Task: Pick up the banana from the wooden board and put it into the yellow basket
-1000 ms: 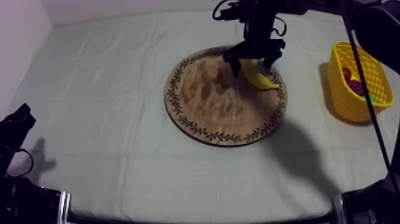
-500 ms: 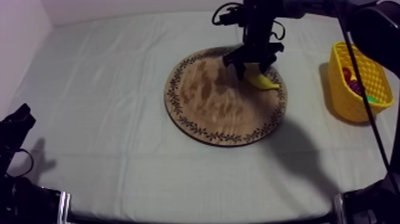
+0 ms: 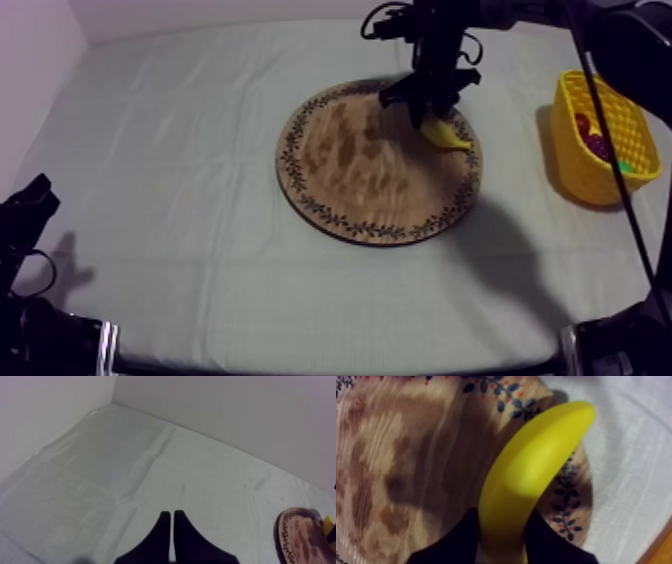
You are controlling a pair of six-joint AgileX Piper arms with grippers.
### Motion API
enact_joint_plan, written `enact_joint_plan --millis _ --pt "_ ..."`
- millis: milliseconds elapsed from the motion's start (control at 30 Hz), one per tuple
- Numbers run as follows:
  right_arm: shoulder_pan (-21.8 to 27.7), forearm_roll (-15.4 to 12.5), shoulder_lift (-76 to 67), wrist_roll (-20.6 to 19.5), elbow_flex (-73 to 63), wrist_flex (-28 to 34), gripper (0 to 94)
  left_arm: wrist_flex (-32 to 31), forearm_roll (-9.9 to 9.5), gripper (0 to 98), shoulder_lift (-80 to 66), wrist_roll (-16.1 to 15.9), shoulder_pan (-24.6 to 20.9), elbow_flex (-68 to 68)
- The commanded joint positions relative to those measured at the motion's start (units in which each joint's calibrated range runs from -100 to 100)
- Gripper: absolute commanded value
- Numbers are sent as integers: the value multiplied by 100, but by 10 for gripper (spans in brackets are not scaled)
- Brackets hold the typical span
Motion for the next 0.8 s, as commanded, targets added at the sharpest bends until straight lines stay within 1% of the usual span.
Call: enact_joint_plan --millis 0,200,767 --pt "3 12 -103 21 31 -8 175 -1 -1 1 2 0 -2 3" --pt "7 0 -585 158 159 85 175 -1 -1 1 2 0 -2 3" --pt "27 -48 -2319 773 436 838 182 -1 -1 1 2 0 -2 3"
